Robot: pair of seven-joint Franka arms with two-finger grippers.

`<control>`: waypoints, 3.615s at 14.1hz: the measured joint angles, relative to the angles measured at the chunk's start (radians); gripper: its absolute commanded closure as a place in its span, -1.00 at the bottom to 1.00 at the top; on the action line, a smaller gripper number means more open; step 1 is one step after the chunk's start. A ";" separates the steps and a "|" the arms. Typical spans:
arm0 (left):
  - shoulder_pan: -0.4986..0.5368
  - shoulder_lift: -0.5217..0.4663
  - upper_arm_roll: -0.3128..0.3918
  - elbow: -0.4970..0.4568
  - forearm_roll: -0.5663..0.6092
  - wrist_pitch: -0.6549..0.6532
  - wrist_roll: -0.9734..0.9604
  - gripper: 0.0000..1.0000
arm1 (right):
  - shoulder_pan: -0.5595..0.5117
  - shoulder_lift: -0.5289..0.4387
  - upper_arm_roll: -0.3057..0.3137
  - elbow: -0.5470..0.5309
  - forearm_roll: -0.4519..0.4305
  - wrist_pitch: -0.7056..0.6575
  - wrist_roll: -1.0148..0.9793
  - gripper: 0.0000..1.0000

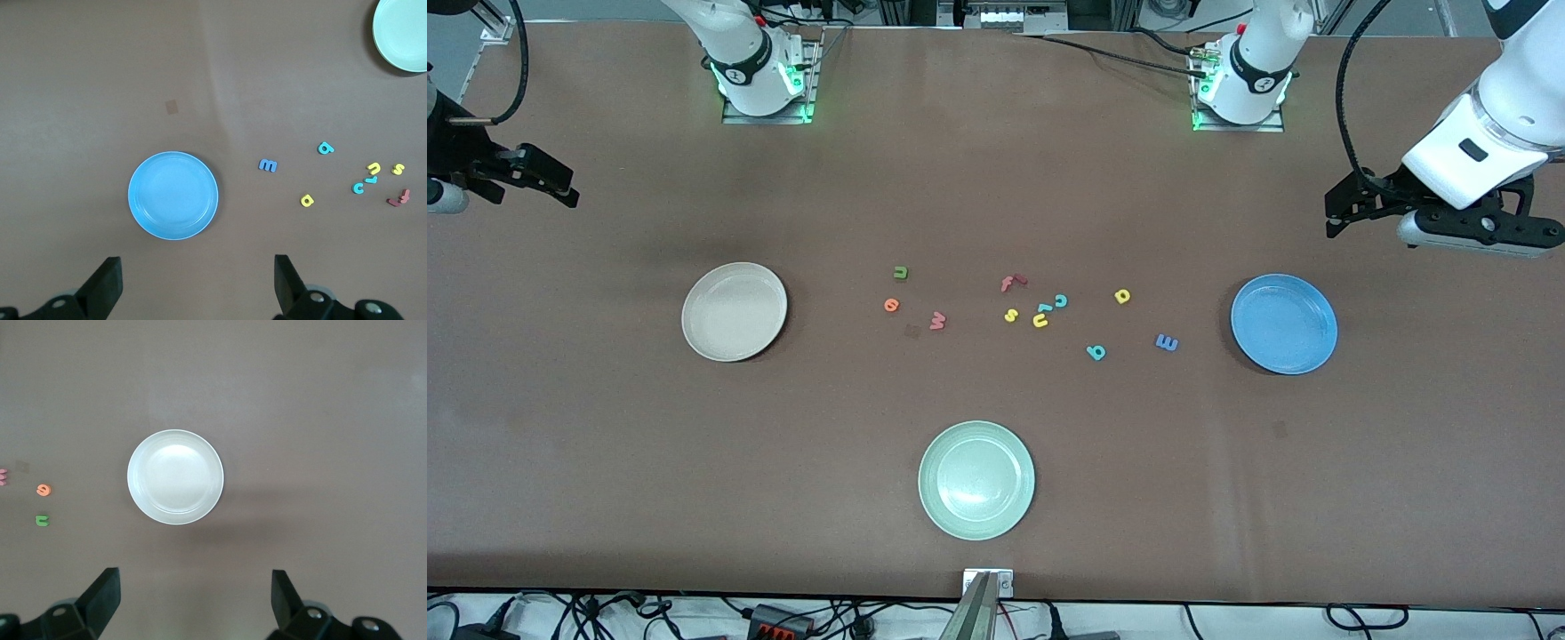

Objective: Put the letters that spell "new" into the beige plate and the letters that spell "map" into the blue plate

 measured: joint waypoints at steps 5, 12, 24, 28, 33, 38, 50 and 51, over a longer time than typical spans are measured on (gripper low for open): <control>0.000 0.000 0.002 0.000 0.000 0.000 0.000 -1.00 | 0.000 0.000 0.000 0.000 0.000 0.000 0.000 -1.00; 0.000 0.000 0.002 0.000 0.000 0.000 0.000 -1.00 | 0.000 0.000 -0.001 -0.002 0.000 0.000 -0.001 -1.00; 0.000 0.000 0.002 0.000 0.000 0.000 0.000 -1.00 | 0.007 0.025 0.000 -0.017 0.001 0.000 -0.001 -1.00; 0.000 0.000 0.002 0.001 0.000 0.000 0.000 -1.00 | 0.101 0.157 0.006 -0.042 0.002 0.056 0.000 -1.00; 0.000 0.000 0.002 0.001 0.000 0.000 0.000 -1.00 | 0.297 0.366 0.011 -0.046 0.008 0.210 0.117 -1.00; 0.000 0.000 0.002 0.002 0.000 0.000 0.000 -1.00 | 0.439 0.506 0.012 -0.045 0.070 0.396 0.292 -1.00; -0.011 0.085 -0.010 0.003 0.000 -0.086 0.001 -1.00 | 0.531 0.720 0.009 -0.037 0.178 0.644 0.372 -0.92; -0.016 0.106 -0.011 0.004 0.000 -0.069 0.001 -1.00 | 0.534 0.724 0.009 -0.037 0.179 0.650 0.386 -0.91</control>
